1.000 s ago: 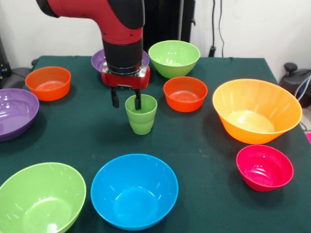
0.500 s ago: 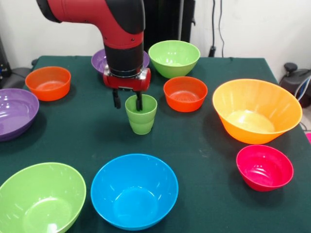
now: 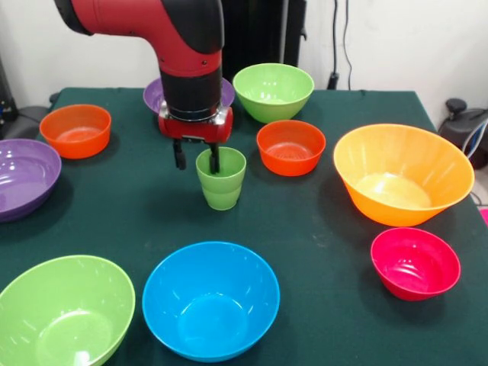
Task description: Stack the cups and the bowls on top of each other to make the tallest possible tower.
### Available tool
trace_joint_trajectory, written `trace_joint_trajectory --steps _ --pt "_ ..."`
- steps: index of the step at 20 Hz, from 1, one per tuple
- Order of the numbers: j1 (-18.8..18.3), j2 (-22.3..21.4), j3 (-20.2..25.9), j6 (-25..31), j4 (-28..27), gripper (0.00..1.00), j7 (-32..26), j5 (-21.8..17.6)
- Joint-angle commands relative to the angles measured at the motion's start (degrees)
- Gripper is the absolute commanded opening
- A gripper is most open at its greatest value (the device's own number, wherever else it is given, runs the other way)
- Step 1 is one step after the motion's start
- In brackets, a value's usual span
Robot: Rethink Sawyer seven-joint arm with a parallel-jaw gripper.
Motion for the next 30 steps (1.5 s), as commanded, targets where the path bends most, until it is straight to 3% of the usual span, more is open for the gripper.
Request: trace_joint_trajectory --steps 1,9,17,30 --pt "-1.89 -3.65 1.99 -1.87 0.08 1.00 5.24 1.84" --pt "-2.38 -4.11 2.09 -2.16 1.57 1.00 5.63 1.56" --pt "-2.80 -4.43 3.56 0.27 1.53 1.00 5.81 3.95" --pt "-0.48 -6.78 1.46 1.61 3.30 1.00 6.44 5.97"
